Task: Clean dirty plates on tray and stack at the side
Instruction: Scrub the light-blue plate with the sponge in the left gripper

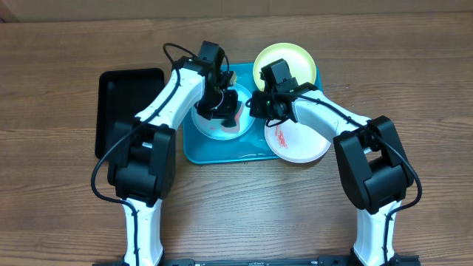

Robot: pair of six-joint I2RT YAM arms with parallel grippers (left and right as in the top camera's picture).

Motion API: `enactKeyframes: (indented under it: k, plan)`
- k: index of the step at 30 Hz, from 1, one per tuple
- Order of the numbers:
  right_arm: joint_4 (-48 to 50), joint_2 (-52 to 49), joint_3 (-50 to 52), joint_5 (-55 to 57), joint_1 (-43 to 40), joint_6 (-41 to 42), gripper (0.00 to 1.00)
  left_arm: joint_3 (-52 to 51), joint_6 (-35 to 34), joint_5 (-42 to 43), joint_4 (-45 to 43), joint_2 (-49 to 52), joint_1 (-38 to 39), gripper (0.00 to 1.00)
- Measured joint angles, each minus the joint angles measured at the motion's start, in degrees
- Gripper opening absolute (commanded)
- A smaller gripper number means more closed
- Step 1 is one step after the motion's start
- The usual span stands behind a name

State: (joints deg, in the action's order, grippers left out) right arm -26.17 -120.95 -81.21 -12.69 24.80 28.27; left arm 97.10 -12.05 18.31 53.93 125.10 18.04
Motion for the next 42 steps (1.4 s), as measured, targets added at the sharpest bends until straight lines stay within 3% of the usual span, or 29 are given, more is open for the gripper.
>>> enactKeyframes:
  k: [10, 15, 19, 28, 42]
  plan:
    - [0.02, 0.0, 0.0, -0.46, 0.66, 0.04, 0.04, 0.0, -10.73, -24.59, 6.54, 0.0, 0.0, 0.04]
    - [0.04, 0.0, 0.0, -0.81, 0.66, 0.24, 0.04, 0.0, -13.6, -31.39, 6.95, 0.0, 0.0, 0.04]
    - [-0.46, 0.0, 0.0, -1.07, 0.74, 0.24, 0.04, 0.0, -12.59, -31.28, 5.79, 0.0, 0.44, 0.04]
    - [-1.53, 0.0, 0.0, -0.94, 0.61, 0.48, 0.04, 0.0, 1.79, -22.71, -2.29, 0.0, 3.04, 0.04]
    - [-1.9, 0.0, 0.0, -1.01, 2.23, 0.5, 0.04, 0.07, 5.73, -17.94, -8.63, 1.4, 5.84, 0.04]
